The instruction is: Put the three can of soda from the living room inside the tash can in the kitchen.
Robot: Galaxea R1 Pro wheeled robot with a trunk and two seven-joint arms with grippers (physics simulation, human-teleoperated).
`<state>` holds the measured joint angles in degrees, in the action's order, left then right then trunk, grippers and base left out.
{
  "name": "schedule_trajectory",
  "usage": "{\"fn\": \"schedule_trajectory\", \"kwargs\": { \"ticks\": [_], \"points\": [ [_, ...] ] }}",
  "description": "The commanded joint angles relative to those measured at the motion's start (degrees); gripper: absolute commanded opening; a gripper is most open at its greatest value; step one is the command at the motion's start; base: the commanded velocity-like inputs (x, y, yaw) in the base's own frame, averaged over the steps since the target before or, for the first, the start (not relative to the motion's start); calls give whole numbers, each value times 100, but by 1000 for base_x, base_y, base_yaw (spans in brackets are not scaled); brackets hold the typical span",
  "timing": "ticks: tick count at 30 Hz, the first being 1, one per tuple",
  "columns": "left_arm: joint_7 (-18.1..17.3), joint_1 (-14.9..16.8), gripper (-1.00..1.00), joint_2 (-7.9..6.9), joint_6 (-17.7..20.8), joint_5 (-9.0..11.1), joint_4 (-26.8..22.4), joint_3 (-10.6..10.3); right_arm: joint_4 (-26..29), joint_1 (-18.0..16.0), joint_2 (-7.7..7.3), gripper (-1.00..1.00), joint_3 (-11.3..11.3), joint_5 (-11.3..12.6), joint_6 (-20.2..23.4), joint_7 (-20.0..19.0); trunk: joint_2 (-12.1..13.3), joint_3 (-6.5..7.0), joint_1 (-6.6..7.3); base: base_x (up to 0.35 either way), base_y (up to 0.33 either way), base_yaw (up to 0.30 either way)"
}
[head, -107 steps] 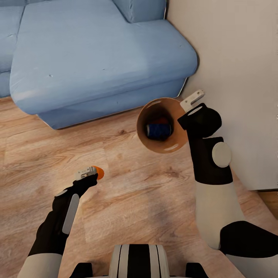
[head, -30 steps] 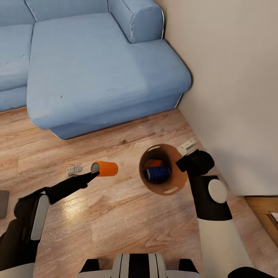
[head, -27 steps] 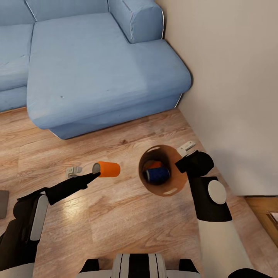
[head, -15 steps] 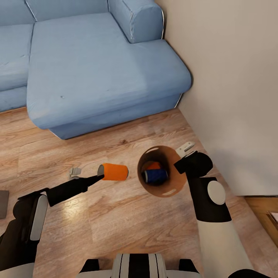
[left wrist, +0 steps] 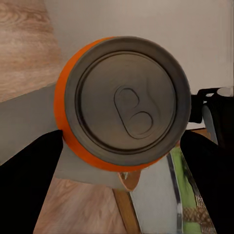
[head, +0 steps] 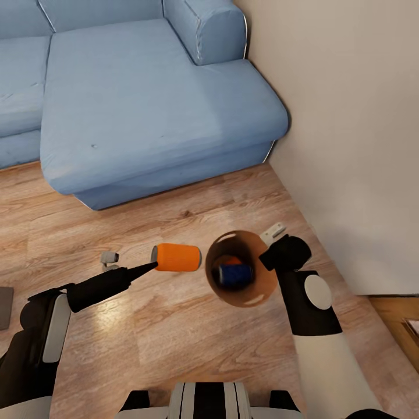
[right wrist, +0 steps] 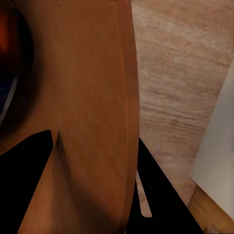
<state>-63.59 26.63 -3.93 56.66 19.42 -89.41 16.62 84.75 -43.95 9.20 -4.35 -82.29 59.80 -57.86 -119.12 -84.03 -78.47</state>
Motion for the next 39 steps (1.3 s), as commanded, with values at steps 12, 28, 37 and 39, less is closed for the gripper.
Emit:
{"fn": "schedule_trajectory", "kwargs": {
  "ticks": [12,28,37,39],
  "points": [
    [-27,5,-100,56,115,53,2,-22,-313,0,52,-100,-361,389,20,82,0,1,1,0,0,0],
    [15,9,-100,525,99,26,49,-524,-492,10,80,-100,-790,1154,20,647,0,1,1,30,0,0],
    [188,9,-100,625,53,-8,140,-798,-503,13,80,-100,-856,1179,20,676,0,1,1,77,0,0],
    [228,9,-100,628,48,-4,146,-808,-503,15,80,-100,-858,1181,20,682,0,1,1,43,0,0]
  ]
}}
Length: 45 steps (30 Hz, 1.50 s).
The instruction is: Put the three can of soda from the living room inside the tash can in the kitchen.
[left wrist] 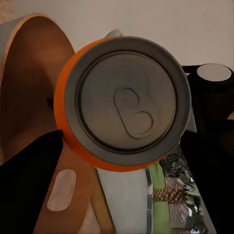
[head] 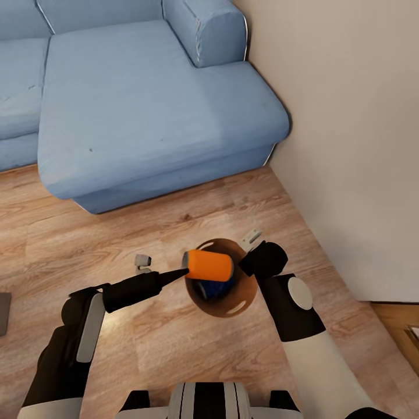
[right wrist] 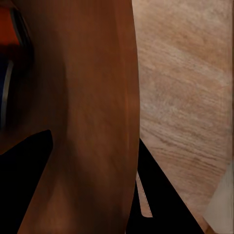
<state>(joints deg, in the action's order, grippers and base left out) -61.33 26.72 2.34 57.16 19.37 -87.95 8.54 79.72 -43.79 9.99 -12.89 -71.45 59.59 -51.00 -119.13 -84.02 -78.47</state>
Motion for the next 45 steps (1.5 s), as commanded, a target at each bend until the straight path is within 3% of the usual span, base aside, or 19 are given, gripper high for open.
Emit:
{"fn": "schedule_trajectory", "kwargs": {
  "ticks": [1,11,12,37,40,43,45],
  "points": [
    [12,0,-100,1,-4,2,1,-2,-1,0,1,-100,-3,97,41,-3,0,0,0,27,0,0],
    [54,0,-100,0,-50,-11,13,-3,-1,2,1,-100,-3,98,41,2,0,0,0,6,0,0],
    [56,0,100,1,-73,-8,14,-1,-1,2,1,-100,-3,100,41,2,0,0,0,0,0,0],
    [52,3,100,-66,-149,-10,17,20,24,71,1,-100,-8,97,41,2,0,0,0,0,0,0],
    [52,17,100,-191,-138,-1,-1,86,47,72,1,-100,-5,97,41,2,0,0,0,0,0,0],
    [50,17,100,-600,-149,10,-10,380,75,72,1,-100,-3,97,41,8,0,0,0,0,0,0],
    [50,19,100,-743,-157,12,-11,545,81,72,1,-100,1,94,41,9,0,0,0,0,0,0]
  ]
}}
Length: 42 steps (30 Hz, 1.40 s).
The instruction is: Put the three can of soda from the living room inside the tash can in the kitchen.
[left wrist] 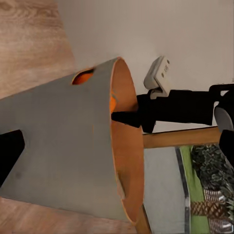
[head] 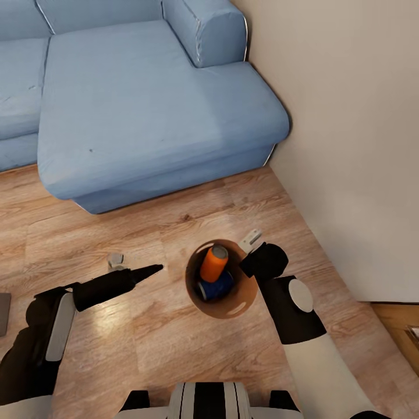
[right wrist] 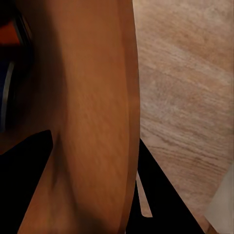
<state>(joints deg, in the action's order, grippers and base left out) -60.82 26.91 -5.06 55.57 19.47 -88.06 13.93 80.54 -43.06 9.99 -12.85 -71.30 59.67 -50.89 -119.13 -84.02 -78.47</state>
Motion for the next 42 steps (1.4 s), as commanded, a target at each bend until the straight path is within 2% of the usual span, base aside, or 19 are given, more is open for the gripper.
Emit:
{"fn": "schedule_trajectory", "kwargs": {
  "ticks": [1,2,4,6,9,18,21,23,28,42],
  "points": [
    [0,1,100,-48,-1,1,0,48,1,-1,1,-100,-2,77,33,-2,0,0,0,0,0,0],
    [0,3,100,-147,-5,-4,0,112,4,-1,1,-100,0,75,33,-1,0,0,0,0,0,0],
    [2,1,100,-253,-10,-9,-2,152,5,-1,0,-100,6,74,33,-1,0,0,0,0,0,0],
    [128,-4,100,-476,-127,-22,-1,202,11,-1,-4,-100,25,73,33,-1,0,0,0,0,0,0],
    [405,-12,100,-550,-292,-27,-5,217,13,-1,-5,-100,32,72,33,0,0,0,0,0,0,0],
    [1377,-19,100,-578,-637,-26,-3,216,14,-1,-21,-100,54,72,33,0,0,0,0,0,0,0],
    [1524,-19,100,-557,-654,-29,-1,216,14,-1,-17,-100,55,72,33,0,0,0,0,0,0,0],
    [1607,-19,100,-556,-658,-30,1,216,18,-1,-16,-100,55,72,33,0,0,0,0,0,0,0],
    [1767,-19,100,-551,-661,-31,7,216,22,-1,-15,-100,55,72,33,0,200,90,110,0,0,0],
    [1816,-19,100,-549,-685,-35,0,205,94,-1,-23,-100,87,78,33,0,762,420,418,0,0,0]
  ]
}}
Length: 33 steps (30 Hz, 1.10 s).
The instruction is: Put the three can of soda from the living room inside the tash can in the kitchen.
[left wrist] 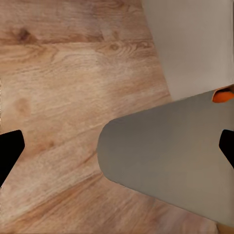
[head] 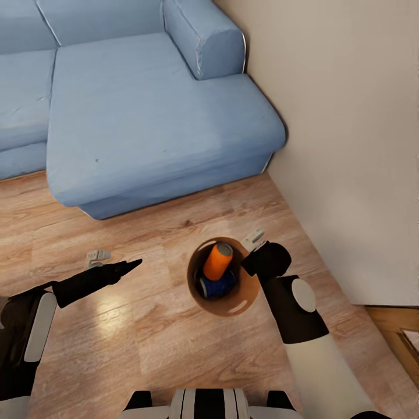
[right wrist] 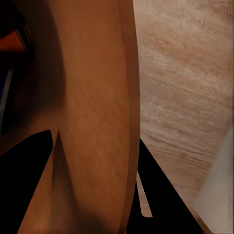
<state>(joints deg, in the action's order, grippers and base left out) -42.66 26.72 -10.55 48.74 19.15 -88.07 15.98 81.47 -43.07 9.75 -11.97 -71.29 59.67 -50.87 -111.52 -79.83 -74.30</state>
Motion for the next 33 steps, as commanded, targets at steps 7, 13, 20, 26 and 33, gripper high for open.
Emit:
{"fn": "schedule_trajectory", "kwargs": {
  "ticks": [7,13,20,26,33],
  "points": [
    [6,-6,100,-6,-194,-22,10,-13,128,22,-1,-100,68,86,33,-9,282,190,154,0,0,0],
    [42,-164,100,0,-517,-31,12,-16,166,100,-16,-100,191,87,33,-18,523,353,286,0,0,0],
    [396,-586,100,5,-1129,-27,1,-19,271,362,-42,-100,224,86,33,-26,804,543,440,0,0,0],
    [713,-961,100,12,-1796,-33,-16,-29,298,600,-51,-100,392,82,33,-28,1044,706,572,0,0,0],
    [1360,-1339,100,23,-2580,-49,-14,-63,299,714,-52,-100,475,81,33,-29,1325,896,725,0,0,0]
  ]
}}
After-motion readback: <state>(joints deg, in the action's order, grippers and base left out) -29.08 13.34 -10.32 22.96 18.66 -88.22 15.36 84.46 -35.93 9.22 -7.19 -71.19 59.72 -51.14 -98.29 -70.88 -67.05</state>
